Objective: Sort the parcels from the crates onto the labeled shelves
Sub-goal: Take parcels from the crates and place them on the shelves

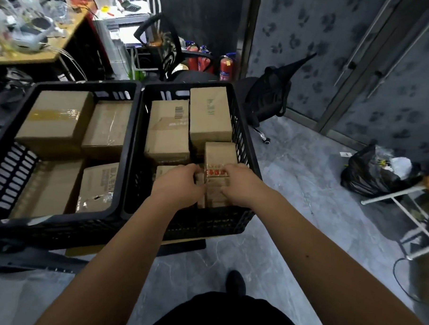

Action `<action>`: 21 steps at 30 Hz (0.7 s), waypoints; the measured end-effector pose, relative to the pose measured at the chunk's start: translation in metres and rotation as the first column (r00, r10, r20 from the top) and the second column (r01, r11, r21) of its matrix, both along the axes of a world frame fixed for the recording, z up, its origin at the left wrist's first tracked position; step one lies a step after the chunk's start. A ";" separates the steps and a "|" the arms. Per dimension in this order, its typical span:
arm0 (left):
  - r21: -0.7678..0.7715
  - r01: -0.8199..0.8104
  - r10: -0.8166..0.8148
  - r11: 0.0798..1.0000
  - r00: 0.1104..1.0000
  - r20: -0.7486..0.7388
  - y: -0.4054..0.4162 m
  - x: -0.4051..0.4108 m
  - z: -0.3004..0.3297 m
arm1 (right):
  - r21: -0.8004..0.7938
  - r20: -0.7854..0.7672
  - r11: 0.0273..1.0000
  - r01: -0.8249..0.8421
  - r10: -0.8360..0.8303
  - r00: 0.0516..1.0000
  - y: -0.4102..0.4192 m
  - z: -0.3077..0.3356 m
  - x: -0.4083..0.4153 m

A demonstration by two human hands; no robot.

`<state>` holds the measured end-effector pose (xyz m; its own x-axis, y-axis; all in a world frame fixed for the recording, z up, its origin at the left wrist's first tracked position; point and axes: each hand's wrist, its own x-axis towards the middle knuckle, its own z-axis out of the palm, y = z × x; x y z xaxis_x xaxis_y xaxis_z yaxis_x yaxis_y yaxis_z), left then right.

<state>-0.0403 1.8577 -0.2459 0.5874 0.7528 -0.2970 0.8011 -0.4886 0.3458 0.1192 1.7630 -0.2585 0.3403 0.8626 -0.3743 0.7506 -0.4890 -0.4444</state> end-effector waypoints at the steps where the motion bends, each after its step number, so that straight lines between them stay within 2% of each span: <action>1: -0.007 -0.019 0.018 1.000 1.000 -0.012 0.002 0.003 -0.002 | -0.006 -0.013 1.000 0.009 -0.009 1.000 0.003 -0.003 0.002; 8: -0.080 -0.071 0.071 0.994 0.997 -0.004 0.007 0.019 -0.014 | -0.006 -0.091 0.990 0.140 -0.140 0.986 0.015 -0.017 0.012; 11: -0.086 -0.051 0.053 0.995 0.998 0.028 0.009 0.021 -0.019 | -0.039 -0.109 0.991 0.125 -0.129 0.986 0.018 -0.019 0.015; 14: -0.166 -0.053 0.064 0.985 0.996 0.057 0.006 0.022 -0.025 | -0.083 -0.159 0.988 0.127 -0.139 0.977 0.020 -0.023 0.015; 18: -0.203 -0.014 0.026 0.979 0.998 0.057 0.004 0.023 -0.034 | -0.088 -0.225 0.982 0.167 -0.183 0.957 0.020 -0.022 0.009; 21: -0.234 -0.049 0.076 0.971 0.991 0.107 0.006 0.022 -0.033 | -0.061 -0.270 0.979 0.196 -0.205 0.941 0.021 -0.016 0.003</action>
